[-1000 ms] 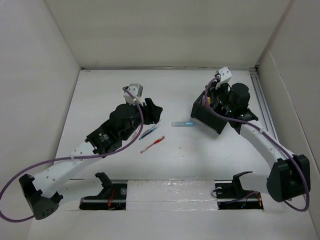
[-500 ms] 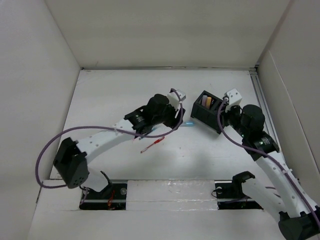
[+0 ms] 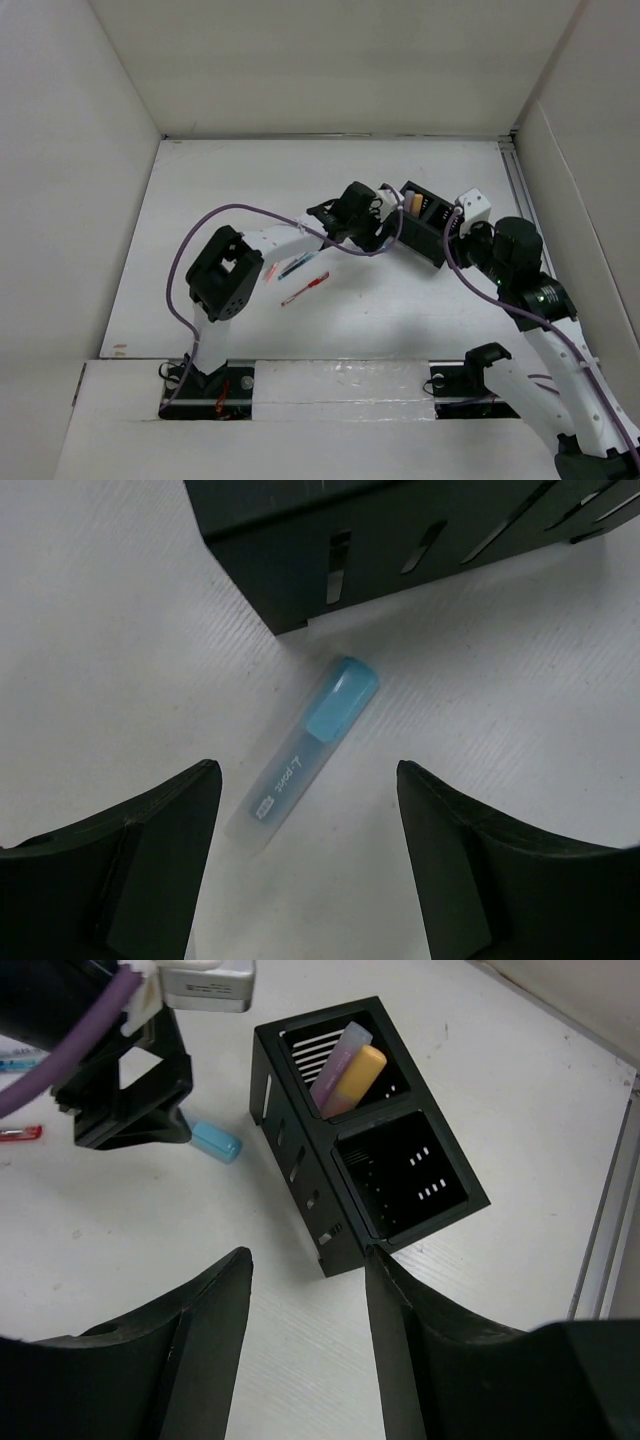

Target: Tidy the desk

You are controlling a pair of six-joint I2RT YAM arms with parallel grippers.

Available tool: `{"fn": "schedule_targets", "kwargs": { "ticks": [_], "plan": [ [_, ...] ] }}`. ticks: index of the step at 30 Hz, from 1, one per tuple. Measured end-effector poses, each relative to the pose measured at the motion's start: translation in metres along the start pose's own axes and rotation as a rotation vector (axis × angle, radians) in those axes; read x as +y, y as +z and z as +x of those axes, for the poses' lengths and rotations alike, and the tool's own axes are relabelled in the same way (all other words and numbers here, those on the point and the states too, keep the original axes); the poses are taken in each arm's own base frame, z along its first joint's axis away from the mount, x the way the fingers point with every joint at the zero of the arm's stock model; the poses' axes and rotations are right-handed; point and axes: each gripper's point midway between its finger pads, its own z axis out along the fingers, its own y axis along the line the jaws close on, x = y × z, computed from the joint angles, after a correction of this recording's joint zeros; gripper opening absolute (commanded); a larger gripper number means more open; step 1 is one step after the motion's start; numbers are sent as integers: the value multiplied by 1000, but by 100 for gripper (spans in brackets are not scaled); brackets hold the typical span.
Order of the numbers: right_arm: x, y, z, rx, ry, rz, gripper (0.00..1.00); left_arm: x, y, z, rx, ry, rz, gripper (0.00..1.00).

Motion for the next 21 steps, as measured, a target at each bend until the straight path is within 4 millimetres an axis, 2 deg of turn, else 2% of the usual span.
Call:
{"fn": "schedule_targets", "kwargs": {
  "ticks": [5, 10, 13, 17, 21],
  "plan": [
    [2, -8, 5, 10, -2, -2, 54, 0, 26, -1, 6, 16, 16, 68],
    [3, -13, 6, 11, -2, -7, 53, -3, 48, 19, 52, 24, 29, 67],
    [8, -15, 4, -4, 1, -29, 52, -4, 55, 28, 75, 25, 32, 66],
    [12, -19, 2, -21, 5, -48, 52, -5, 66, 18, 57, 37, 36, 61],
    [12, -21, 3, -21, 5, -49, 52, -8, 73, 10, 38, 42, 39, 50]
  ]
}}
